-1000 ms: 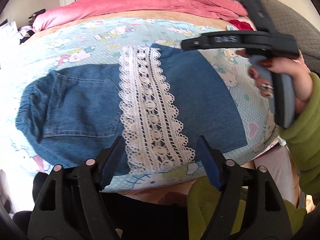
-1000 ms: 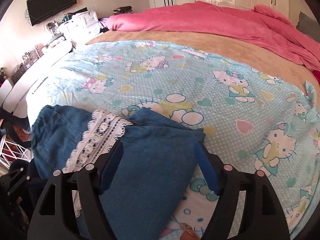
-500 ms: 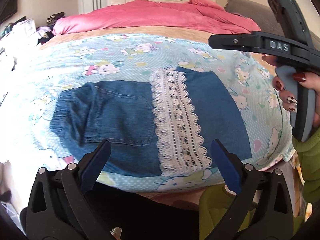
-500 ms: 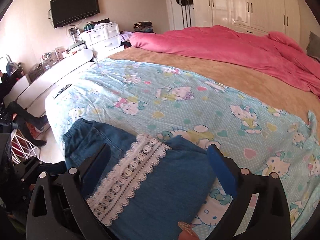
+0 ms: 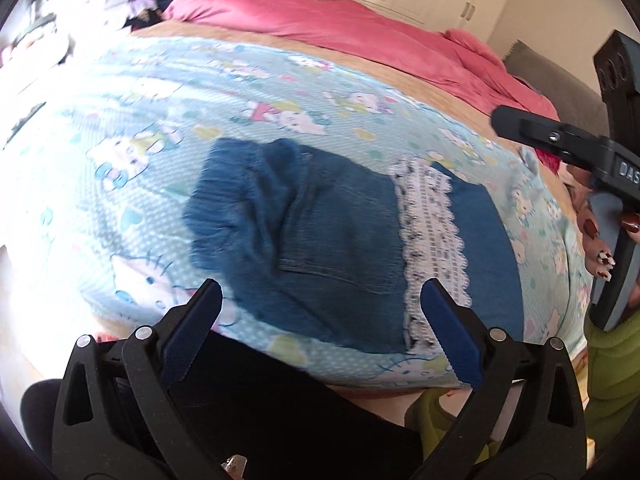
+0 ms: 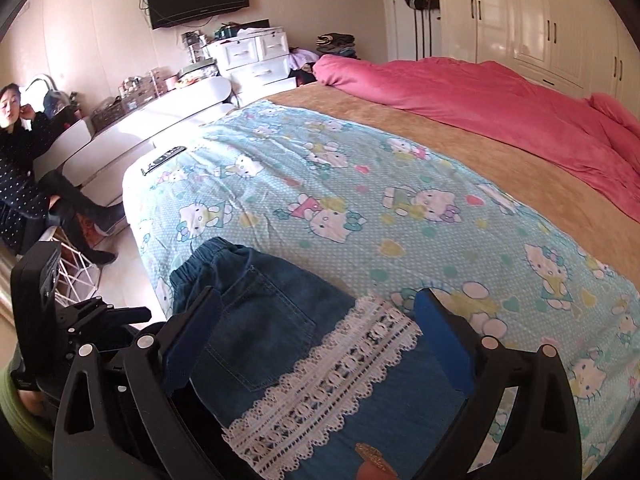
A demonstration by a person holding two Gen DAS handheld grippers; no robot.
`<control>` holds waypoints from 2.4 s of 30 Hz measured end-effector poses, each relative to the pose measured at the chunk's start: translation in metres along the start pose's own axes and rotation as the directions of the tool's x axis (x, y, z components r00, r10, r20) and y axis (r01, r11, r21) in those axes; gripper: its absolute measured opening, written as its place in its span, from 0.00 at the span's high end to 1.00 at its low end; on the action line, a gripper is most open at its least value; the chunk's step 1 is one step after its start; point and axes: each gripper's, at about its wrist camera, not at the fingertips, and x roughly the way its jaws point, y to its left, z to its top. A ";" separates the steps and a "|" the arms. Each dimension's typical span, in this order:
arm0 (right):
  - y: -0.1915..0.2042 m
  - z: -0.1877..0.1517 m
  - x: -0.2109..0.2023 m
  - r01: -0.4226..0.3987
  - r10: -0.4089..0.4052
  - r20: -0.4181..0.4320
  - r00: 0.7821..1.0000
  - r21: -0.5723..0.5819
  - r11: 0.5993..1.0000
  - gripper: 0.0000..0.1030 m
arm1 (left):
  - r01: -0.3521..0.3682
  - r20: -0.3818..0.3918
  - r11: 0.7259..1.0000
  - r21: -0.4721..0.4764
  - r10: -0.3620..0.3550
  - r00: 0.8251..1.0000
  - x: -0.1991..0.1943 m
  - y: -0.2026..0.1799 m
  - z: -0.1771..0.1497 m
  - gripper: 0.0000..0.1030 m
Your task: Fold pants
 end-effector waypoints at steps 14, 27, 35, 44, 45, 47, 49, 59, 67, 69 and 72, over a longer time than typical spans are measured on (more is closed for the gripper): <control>0.048 0.024 0.111 -0.145 0.115 -0.220 0.969 -0.126 0.981 0.07 | 0.068 -0.061 0.980 -0.188 -0.081 0.995 0.035 0.053 -0.007 0.51; 0.089 0.029 0.203 -0.315 0.254 -0.399 0.881 -0.095 0.944 0.33 | 0.130 -0.061 0.966 -0.222 -0.147 0.987 0.047 0.062 -0.012 0.59; 0.060 0.034 0.150 -0.417 0.394 -0.274 0.877 -0.029 0.908 0.72 | 0.210 -0.031 0.938 -0.275 -0.227 0.973 0.038 0.071 -0.011 0.30; -0.007 0.021 0.048 -0.509 0.508 -0.081 0.858 0.005 0.861 0.72 | 0.351 -0.026 0.907 -0.232 -0.367 0.930 0.041 0.038 0.000 0.13; -0.012 0.020 0.044 -0.507 0.506 -0.068 0.860 0.009 0.862 0.72 | 0.380 -0.030 0.900 -0.214 -0.395 0.918 0.043 0.028 0.003 0.13; -0.027 0.016 0.032 -0.508 0.509 -0.028 0.860 0.033 0.860 0.70 | 0.437 -0.038 0.879 -0.192 -0.452 0.891 0.044 0.011 0.009 0.17; -0.045 0.010 0.020 -0.504 0.504 0.016 0.864 0.054 0.862 0.63 | 0.484 -0.031 0.858 -0.170 -0.496 0.868 0.041 -0.008 0.012 0.39; -0.140 -0.077 -0.022 -0.265 0.254 0.077 0.964 0.340 0.902 0.19 | 0.352 -0.186 0.904 0.243 -0.313 0.931 0.036 -0.109 -0.026 0.36; -0.122 -0.114 -0.008 -0.166 0.196 -0.036 0.980 0.400 0.902 0.21 | 0.272 -0.197 0.908 0.319 -0.217 0.956 0.044 -0.118 -0.042 0.31; -0.121 -0.120 0.002 -0.046 0.098 -0.123 0.988 0.371 0.927 0.26 | 0.270 -0.199 0.910 0.316 -0.215 0.956 0.047 -0.127 -0.045 0.31; -0.125 -0.131 0.006 -0.016 0.075 -0.143 0.987 0.378 0.925 0.26 | 0.274 -0.199 0.907 0.320 -0.218 0.955 0.049 -0.128 -0.047 0.31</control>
